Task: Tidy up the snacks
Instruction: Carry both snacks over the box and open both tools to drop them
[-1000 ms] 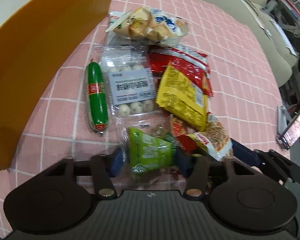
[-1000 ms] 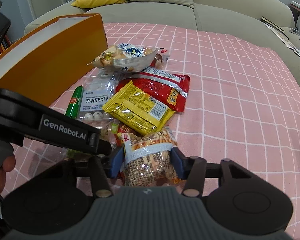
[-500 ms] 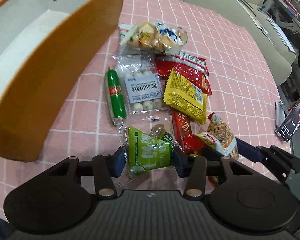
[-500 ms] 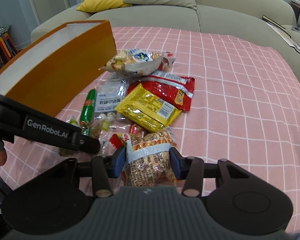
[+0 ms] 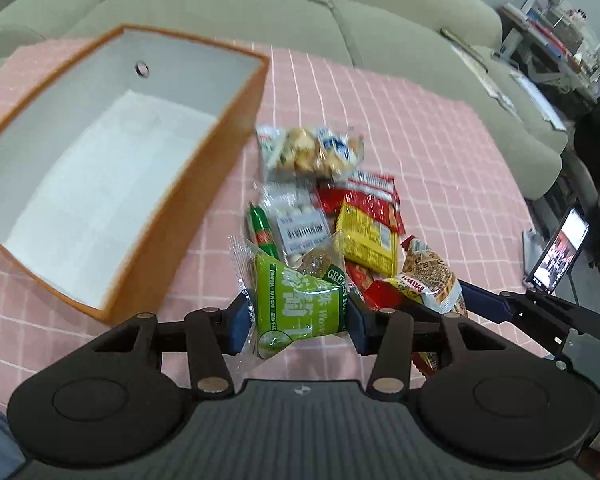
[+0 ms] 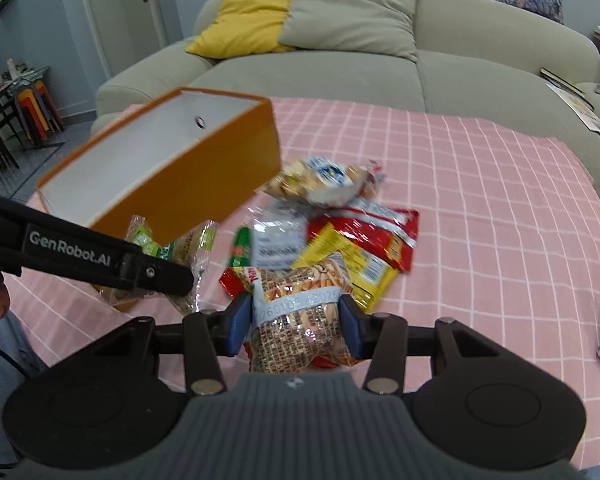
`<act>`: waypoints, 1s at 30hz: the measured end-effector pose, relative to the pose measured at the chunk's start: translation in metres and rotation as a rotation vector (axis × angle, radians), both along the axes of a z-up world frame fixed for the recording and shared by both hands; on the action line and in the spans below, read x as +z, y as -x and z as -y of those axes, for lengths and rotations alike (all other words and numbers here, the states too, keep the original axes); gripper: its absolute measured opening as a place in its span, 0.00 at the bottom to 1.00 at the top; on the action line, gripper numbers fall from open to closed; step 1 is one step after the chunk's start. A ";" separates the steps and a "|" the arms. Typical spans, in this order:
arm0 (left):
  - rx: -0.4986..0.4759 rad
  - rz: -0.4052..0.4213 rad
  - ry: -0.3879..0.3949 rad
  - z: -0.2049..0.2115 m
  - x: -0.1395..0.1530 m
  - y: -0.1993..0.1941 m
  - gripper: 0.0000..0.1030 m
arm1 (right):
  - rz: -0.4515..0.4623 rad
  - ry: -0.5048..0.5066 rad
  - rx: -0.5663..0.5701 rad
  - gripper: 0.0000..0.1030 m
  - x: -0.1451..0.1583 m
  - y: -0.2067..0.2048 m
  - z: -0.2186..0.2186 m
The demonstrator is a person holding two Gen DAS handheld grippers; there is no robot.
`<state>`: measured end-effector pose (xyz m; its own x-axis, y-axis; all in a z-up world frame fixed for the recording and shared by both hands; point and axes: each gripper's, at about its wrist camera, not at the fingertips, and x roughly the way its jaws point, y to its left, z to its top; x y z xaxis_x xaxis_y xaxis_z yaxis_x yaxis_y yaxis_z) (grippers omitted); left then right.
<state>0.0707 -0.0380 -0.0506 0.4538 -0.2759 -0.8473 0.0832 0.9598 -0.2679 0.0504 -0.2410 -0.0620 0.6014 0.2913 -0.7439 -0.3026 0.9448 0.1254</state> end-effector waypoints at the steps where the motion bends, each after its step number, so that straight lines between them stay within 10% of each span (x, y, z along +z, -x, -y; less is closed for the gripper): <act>1: 0.003 0.013 0.001 -0.005 0.006 0.001 0.53 | 0.010 -0.002 0.010 0.44 0.004 0.000 -0.004; 14: 0.044 0.111 -0.121 -0.076 0.054 -0.010 0.53 | 0.110 -0.033 0.220 0.44 0.054 -0.021 -0.082; 30: 0.002 -0.025 -0.298 -0.120 0.026 -0.052 0.53 | 0.097 0.120 0.496 0.43 0.042 -0.074 -0.187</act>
<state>0.1225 0.0816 -0.0246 0.4319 -0.0122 -0.9018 0.0780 0.9967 0.0238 0.1249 -0.0542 -0.0200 0.4803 0.4750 -0.7373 -0.7224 0.6911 -0.0254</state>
